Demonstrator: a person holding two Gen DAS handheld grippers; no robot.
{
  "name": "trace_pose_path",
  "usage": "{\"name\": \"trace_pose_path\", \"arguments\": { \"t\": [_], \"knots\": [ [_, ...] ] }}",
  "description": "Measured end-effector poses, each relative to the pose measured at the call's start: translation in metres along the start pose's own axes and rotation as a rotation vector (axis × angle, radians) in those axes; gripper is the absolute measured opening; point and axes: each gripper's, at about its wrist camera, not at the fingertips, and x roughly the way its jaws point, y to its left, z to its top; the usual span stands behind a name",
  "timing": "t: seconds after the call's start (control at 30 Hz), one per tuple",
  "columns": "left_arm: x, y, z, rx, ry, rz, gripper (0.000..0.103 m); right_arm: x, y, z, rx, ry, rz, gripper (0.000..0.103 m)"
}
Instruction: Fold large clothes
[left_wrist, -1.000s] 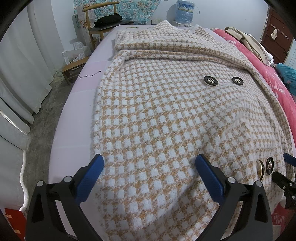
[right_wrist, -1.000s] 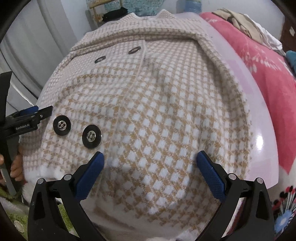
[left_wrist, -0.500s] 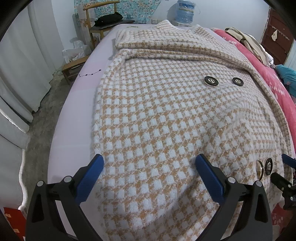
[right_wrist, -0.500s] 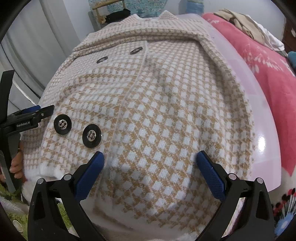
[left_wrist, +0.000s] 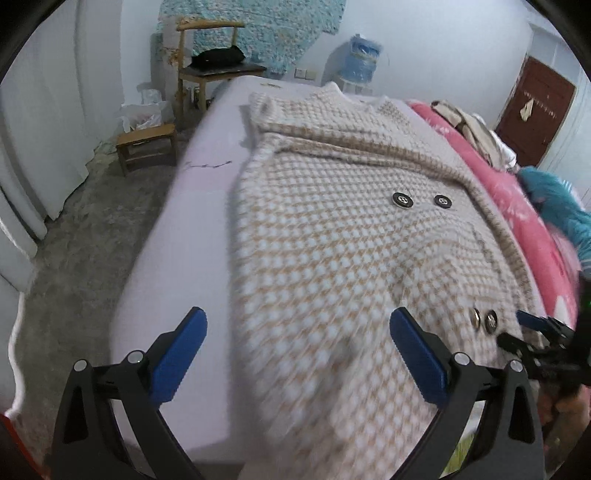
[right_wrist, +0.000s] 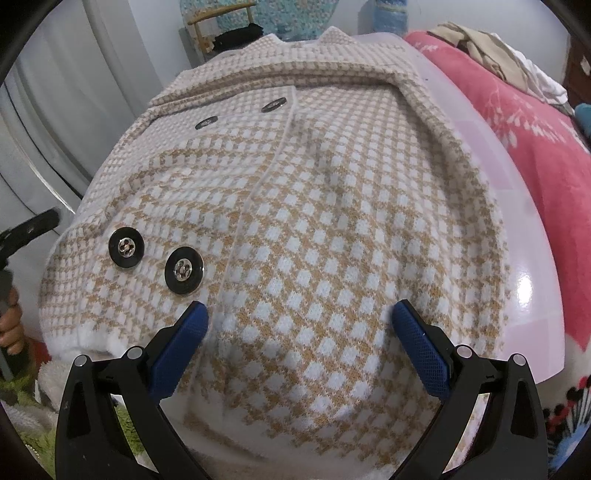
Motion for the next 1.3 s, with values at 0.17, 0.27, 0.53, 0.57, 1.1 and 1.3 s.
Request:
{"name": "trace_pose_path", "arguments": {
  "t": [0.17, 0.27, 0.53, 0.57, 1.1, 1.3],
  "knots": [
    [-0.023, 0.022, -0.033, -0.063, 0.034, -0.057, 0.084, 0.0, 0.0, -0.002, -0.001, -0.005, 0.004, 0.096],
    [-0.022, 0.025, -0.049, -0.098, 0.092, -0.095, 0.069, -0.001, 0.001, -0.003, -0.003, -0.008, 0.005, 0.096],
    [-0.018, 0.02, -0.072, -0.12, 0.202, -0.176, 0.058, -0.048, -0.022, -0.017, 0.064, -0.101, -0.005, 0.095],
    [-0.017, 0.018, -0.073, -0.111, 0.209, -0.184, 0.056, -0.055, -0.028, -0.021, 0.084, -0.111, -0.016, 0.095],
    [-0.007, 0.004, -0.085, -0.064, 0.256, -0.269, 0.028, -0.055, -0.088, -0.075, 0.423, -0.004, 0.048, 0.057],
    [-0.016, -0.003, -0.083, 0.01, 0.225, -0.249, 0.015, -0.05, -0.079, -0.083, 0.437, 0.032, 0.117, 0.015]
  ]
}}
